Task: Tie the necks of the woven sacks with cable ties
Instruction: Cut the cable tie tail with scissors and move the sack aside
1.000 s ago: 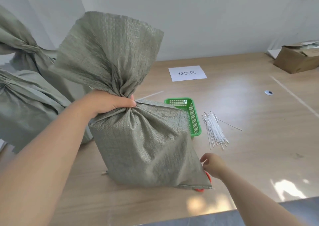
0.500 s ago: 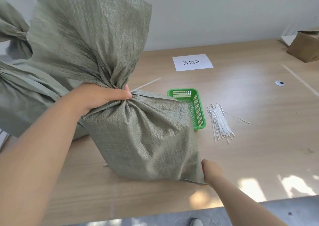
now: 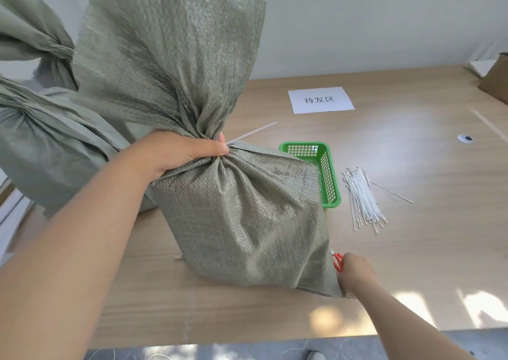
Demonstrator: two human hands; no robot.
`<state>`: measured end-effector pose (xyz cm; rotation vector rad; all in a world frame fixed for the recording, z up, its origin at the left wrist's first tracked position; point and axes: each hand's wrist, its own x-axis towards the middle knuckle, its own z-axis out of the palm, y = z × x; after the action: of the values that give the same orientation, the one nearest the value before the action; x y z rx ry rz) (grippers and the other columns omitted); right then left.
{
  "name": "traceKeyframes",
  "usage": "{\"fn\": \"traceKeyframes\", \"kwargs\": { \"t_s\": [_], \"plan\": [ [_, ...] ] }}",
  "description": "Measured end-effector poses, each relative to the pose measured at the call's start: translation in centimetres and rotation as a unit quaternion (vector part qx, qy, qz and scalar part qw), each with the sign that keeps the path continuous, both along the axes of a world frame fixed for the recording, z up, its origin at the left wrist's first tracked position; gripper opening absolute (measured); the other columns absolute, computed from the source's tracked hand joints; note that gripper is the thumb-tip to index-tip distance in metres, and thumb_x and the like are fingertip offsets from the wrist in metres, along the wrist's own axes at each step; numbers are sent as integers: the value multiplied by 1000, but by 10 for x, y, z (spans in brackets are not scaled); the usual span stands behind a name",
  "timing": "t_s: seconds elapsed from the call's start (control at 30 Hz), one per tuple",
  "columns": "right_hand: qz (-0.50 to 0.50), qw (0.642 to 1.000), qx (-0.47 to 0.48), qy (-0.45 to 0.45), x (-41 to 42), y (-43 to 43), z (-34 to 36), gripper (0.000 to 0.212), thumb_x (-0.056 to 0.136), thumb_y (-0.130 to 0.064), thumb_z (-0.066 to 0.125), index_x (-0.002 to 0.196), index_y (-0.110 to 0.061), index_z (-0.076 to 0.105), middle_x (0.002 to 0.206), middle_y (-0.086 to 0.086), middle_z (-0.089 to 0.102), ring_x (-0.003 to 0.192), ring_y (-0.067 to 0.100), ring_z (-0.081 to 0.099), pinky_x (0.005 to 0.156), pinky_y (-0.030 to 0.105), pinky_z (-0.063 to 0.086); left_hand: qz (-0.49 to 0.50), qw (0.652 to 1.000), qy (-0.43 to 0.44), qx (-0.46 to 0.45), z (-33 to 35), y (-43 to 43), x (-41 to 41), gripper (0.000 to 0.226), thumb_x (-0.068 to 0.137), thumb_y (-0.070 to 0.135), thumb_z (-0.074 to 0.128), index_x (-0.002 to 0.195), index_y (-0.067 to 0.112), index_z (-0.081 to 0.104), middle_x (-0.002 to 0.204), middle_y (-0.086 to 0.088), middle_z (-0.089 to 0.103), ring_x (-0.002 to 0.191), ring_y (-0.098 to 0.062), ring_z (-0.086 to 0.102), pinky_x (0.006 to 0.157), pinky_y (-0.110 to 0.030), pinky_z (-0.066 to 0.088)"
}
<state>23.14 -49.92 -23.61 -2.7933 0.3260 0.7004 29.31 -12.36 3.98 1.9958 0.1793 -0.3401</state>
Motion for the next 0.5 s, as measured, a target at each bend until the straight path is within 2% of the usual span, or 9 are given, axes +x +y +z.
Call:
{"fn": "traceKeyframes", "kwargs": {
  "t_s": [0.03,0.07,0.13,0.23,0.3,0.37,0.43,0.5],
  "plan": [
    [-9,1000,8,3,4,-4,5,24,87,-29,59,70,-21,45,90,5,67,97,29,65,68,27,40,-8,999,-11,-31,3,-7,-1,25,74,38,89,86,19,76,96,5,76,95,-14,71,98,-32,50],
    [-22,1000,19,4,9,-6,12,20,81,-26,63,72,-21,46,81,2,61,89,28,64,66,26,40,-30,998,-22,-42,8,-13,-5,9,78,26,85,78,23,77,89,10,75,89,-9,68,94,-29,48],
    [-46,998,33,-3,17,-11,27,15,74,-21,67,79,-17,53,74,0,57,79,25,59,64,27,42,-62,996,-20,-62,10,-17,-10,14,65,32,87,75,27,78,87,13,74,89,-7,66,95,-29,47],
    [-93,989,90,-71,31,-13,56,13,72,-16,68,82,-13,61,76,3,63,70,20,57,58,27,44,-63,996,-17,-66,9,-15,-10,30,52,44,83,77,28,78,88,11,74,91,-9,67,96,-30,48],
    [-111,974,148,-131,40,-8,80,7,76,-16,67,80,-11,66,73,4,67,66,16,59,52,25,43,-52,997,-24,-52,11,-17,-10,26,57,40,84,79,27,77,89,9,74,90,-10,68,95,-31,48],
    [-119,956,193,-188,51,1,105,17,84,-22,67,77,-7,70,65,6,70,58,15,62,49,25,45,-51,997,-37,-46,11,-18,-11,20,64,35,82,81,26,77,90,7,74,90,-10,68,96,-32,48],
    [-128,935,236,-232,63,10,133,21,84,-27,70,74,-8,69,60,9,69,58,26,66,56,36,55,-41,998,-34,-40,10,-18,-10,16,69,31,83,83,25,77,91,8,75,91,-9,68,98,-31,49],
    [-130,909,293,-265,72,20,165,26,80,-34,75,71,-12,65,62,12,69,63,35,67,62,48,59,-19,999,-28,-37,10,-16,-10,15,77,22,86,88,25,78,94,10,77,95,-9,70,99,-31,49]
  ]
}}
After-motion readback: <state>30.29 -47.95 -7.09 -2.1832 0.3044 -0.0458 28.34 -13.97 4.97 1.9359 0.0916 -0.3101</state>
